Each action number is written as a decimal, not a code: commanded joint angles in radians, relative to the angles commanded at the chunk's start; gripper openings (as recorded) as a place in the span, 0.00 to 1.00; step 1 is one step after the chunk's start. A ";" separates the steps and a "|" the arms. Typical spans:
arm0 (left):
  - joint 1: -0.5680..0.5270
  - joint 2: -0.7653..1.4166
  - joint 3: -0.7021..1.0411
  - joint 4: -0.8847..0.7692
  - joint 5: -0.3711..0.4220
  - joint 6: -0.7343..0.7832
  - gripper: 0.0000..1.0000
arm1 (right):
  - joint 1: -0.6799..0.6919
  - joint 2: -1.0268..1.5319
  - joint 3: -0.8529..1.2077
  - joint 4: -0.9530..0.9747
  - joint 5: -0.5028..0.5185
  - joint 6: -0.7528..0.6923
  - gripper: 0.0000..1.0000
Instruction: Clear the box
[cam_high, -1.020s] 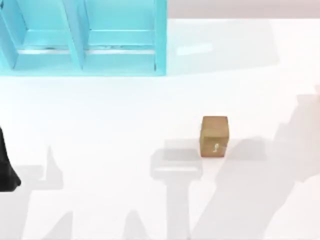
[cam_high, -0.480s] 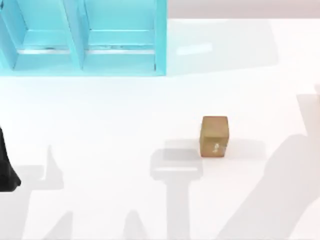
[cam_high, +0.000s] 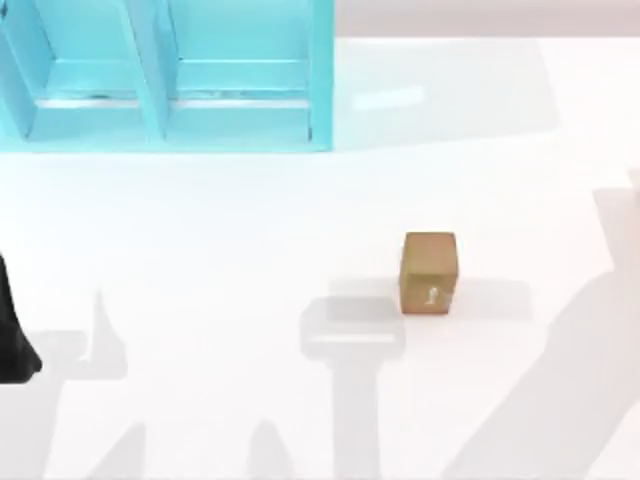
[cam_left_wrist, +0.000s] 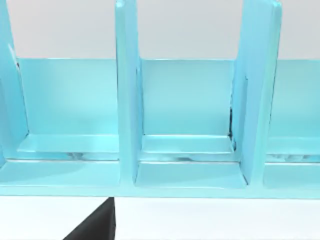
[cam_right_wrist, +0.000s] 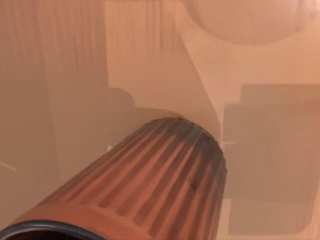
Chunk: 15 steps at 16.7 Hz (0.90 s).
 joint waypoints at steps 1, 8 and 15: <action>0.000 0.000 0.000 0.000 0.000 0.000 1.00 | 0.000 0.000 0.000 0.000 0.000 0.000 0.92; 0.000 0.000 0.000 0.000 0.000 0.000 1.00 | 0.000 0.000 0.000 0.000 0.000 0.000 0.40; 0.000 0.000 0.000 0.000 0.000 0.000 1.00 | 0.000 0.000 0.000 0.000 0.000 0.000 0.00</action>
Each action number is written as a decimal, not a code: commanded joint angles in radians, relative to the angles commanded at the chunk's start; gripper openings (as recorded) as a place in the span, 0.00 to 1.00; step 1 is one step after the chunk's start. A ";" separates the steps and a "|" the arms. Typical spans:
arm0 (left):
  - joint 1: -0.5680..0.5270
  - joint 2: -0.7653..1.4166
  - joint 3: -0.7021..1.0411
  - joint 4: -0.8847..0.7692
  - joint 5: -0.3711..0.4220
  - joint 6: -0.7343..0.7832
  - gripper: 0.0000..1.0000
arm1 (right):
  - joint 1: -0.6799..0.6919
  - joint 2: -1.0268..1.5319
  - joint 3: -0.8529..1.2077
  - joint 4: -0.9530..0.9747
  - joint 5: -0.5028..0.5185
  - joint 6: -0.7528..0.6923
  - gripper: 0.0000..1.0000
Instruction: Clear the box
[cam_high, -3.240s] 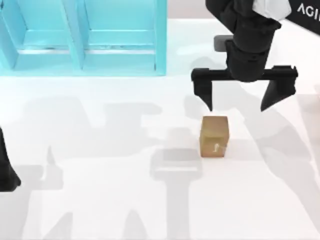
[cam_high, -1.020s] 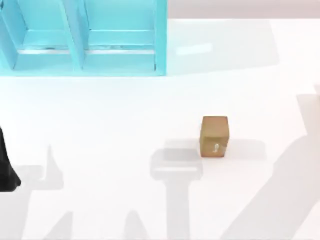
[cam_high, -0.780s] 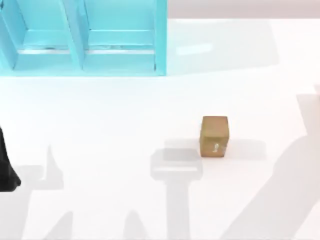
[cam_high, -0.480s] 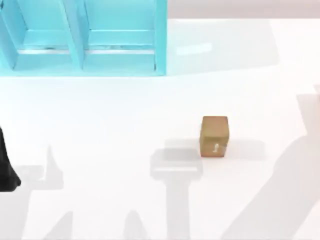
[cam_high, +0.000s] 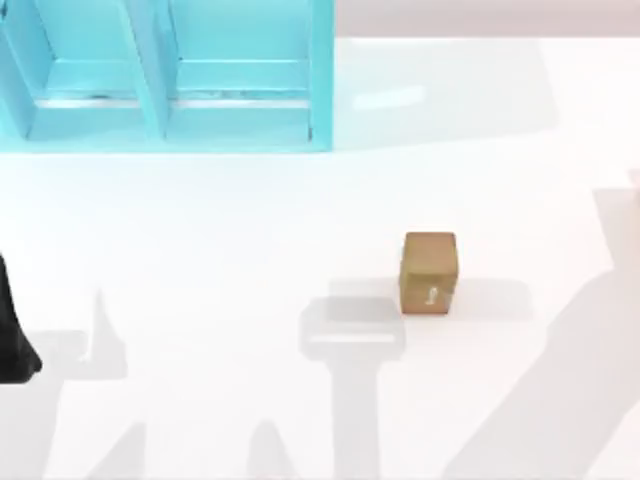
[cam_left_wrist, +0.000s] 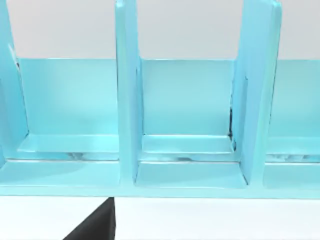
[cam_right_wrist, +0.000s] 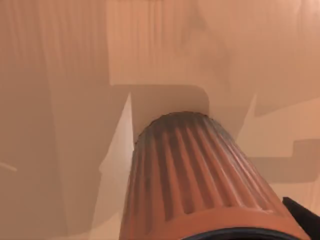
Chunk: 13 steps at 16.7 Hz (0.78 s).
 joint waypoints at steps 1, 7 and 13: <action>0.000 0.000 0.000 0.000 0.000 0.000 1.00 | 0.000 0.000 0.000 0.000 0.000 0.000 0.00; 0.000 0.000 0.000 0.000 0.000 0.000 1.00 | -0.001 0.000 0.000 -0.001 -0.001 0.001 0.00; 0.000 0.000 0.000 0.000 0.000 0.000 1.00 | 0.013 -0.017 0.110 -0.130 -0.007 0.001 0.00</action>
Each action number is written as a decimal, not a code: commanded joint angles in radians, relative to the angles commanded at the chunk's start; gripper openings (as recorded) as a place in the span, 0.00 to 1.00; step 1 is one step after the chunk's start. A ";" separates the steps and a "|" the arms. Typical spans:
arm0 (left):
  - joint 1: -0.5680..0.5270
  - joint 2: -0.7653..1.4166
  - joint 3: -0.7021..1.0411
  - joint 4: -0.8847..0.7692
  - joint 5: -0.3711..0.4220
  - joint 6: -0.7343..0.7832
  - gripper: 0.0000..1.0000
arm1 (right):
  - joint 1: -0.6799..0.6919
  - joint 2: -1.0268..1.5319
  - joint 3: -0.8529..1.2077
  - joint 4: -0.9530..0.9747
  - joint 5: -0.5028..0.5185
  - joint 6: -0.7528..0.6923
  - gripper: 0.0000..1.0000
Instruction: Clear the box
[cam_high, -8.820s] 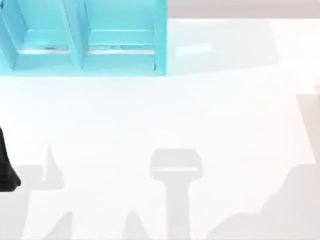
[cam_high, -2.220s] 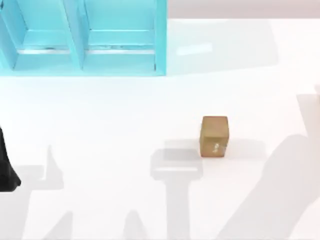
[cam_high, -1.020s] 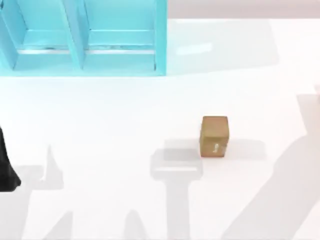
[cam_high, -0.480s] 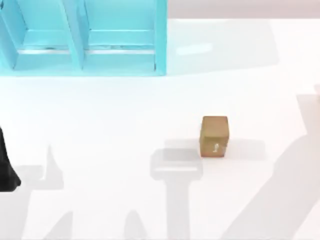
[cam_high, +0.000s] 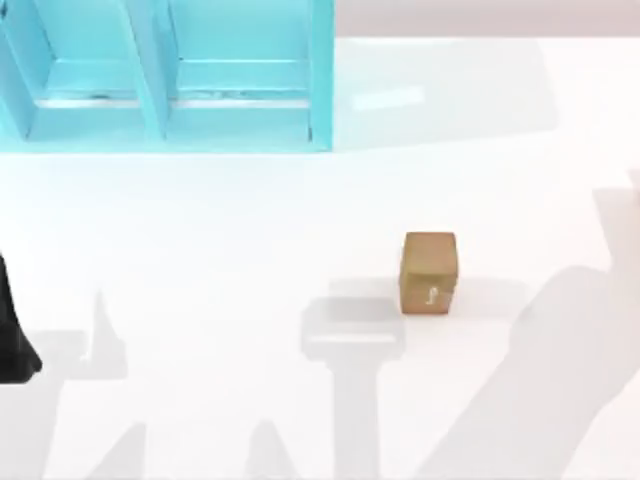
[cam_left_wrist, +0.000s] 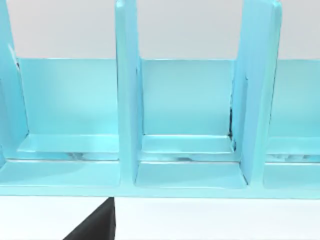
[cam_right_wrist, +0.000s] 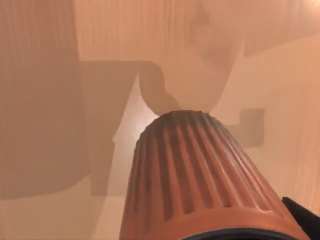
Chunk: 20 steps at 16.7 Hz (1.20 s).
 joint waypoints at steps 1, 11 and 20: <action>0.000 0.000 0.000 0.000 0.000 0.000 1.00 | 0.001 -0.005 0.038 -0.038 0.000 0.000 0.00; 0.000 0.000 0.000 0.000 0.000 0.000 1.00 | -0.018 0.001 0.375 -0.369 0.006 -0.004 0.00; 0.000 0.000 0.000 0.000 0.000 0.000 1.00 | 0.049 0.006 0.374 -0.344 0.010 0.056 0.00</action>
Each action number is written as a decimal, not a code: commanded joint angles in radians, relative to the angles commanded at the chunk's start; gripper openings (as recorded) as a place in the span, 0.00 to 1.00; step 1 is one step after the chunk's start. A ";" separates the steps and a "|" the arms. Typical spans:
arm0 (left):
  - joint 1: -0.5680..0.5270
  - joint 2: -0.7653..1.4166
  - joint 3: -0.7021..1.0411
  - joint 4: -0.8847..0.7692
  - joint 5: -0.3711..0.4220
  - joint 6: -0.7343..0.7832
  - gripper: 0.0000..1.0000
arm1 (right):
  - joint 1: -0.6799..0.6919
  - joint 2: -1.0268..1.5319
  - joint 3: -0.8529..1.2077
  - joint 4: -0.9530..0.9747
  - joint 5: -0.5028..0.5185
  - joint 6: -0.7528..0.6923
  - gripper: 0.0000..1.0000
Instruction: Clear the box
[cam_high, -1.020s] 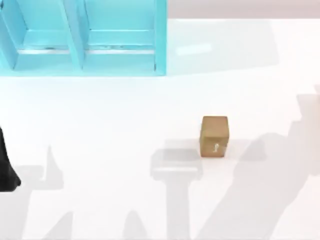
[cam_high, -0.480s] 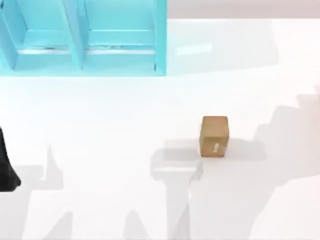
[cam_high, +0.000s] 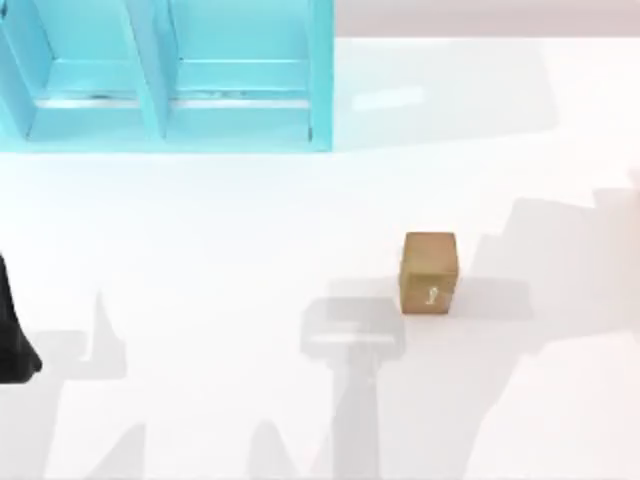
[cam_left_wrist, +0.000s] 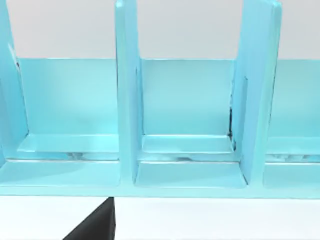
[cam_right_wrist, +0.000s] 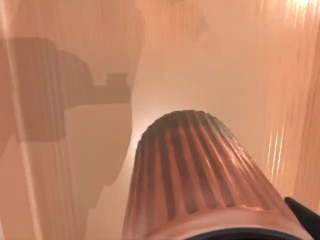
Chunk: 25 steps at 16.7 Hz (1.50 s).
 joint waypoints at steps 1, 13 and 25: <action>0.000 0.000 0.000 0.000 0.000 0.000 1.00 | 0.040 0.005 -0.003 0.019 0.002 0.035 0.00; 0.000 0.000 0.000 0.000 0.000 0.000 1.00 | 0.681 0.160 -0.049 0.190 0.044 0.693 0.00; 0.000 0.000 0.000 0.000 0.000 0.000 1.00 | 0.741 0.182 -0.160 0.308 0.051 0.748 0.00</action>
